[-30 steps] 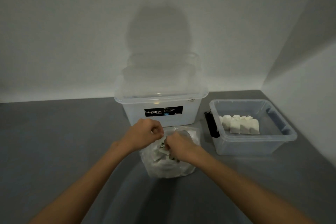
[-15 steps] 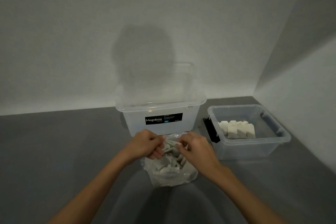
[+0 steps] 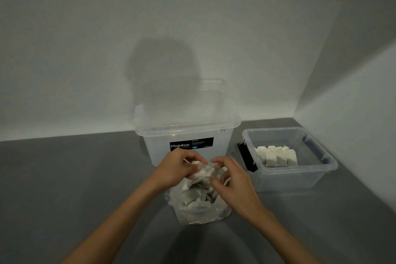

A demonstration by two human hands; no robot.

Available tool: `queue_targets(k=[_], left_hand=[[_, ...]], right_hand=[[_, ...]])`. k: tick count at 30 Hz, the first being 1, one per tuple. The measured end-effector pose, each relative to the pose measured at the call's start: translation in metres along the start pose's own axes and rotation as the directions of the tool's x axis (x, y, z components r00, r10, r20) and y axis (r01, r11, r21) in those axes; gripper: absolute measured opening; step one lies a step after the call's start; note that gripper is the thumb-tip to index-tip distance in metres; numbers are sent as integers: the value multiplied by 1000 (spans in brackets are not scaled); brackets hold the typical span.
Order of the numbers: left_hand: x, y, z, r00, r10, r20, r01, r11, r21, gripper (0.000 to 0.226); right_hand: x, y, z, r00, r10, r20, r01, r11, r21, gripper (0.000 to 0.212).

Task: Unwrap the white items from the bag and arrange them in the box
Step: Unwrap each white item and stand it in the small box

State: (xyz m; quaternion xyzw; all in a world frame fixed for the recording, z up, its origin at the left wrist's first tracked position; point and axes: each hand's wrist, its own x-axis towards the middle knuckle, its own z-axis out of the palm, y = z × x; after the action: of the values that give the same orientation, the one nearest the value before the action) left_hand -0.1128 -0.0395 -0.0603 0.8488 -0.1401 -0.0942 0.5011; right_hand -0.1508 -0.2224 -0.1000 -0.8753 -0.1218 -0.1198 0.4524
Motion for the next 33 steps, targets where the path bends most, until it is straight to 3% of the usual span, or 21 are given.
queue_targets(k=[3, 7, 11, 14, 18, 20, 25, 29, 33], left_hand=[[1, 2, -4, 998, 28, -48, -24, 996, 80, 19], [-1, -1, -14, 991, 20, -134, 1, 987, 159, 15], [-6, -8, -20, 990, 33, -135, 2, 968, 252, 7], [-10, -12, -19, 993, 20, -114, 14, 956, 294, 6], [-15, -14, -20, 993, 13, -115, 21, 957, 291, 6], [-17, -16, -22, 992, -3, -125, 39, 957, 288, 10], [-20, -22, -32, 989, -55, -134, 89, 960, 264, 18], [-20, -19, -38, 988, -106, -109, 124, 977, 176, 21], [-19, -2, -38, 992, -107, -67, 115, 985, 130, 20]], right_hand=[[10, -2, 1, 994, 87, 67, -90, 995, 39, 30], [23, 14, 9, 970, 137, 200, -94, 973, -209, 24], [33, 26, 30, 940, 140, 312, 17, 892, -452, 22], [40, 13, 44, 906, 116, 407, 190, 748, -636, 7], [45, 7, 57, 878, 184, 442, 254, 603, -756, 20], [47, 8, 57, 893, 187, 409, 212, 628, -749, 19], [43, -2, 30, 936, 172, 307, 39, 817, -575, 17], [47, -19, -10, 898, 261, 353, -132, 927, -350, 11], [56, -34, -48, 841, 341, 421, -321, 940, -119, 10]])
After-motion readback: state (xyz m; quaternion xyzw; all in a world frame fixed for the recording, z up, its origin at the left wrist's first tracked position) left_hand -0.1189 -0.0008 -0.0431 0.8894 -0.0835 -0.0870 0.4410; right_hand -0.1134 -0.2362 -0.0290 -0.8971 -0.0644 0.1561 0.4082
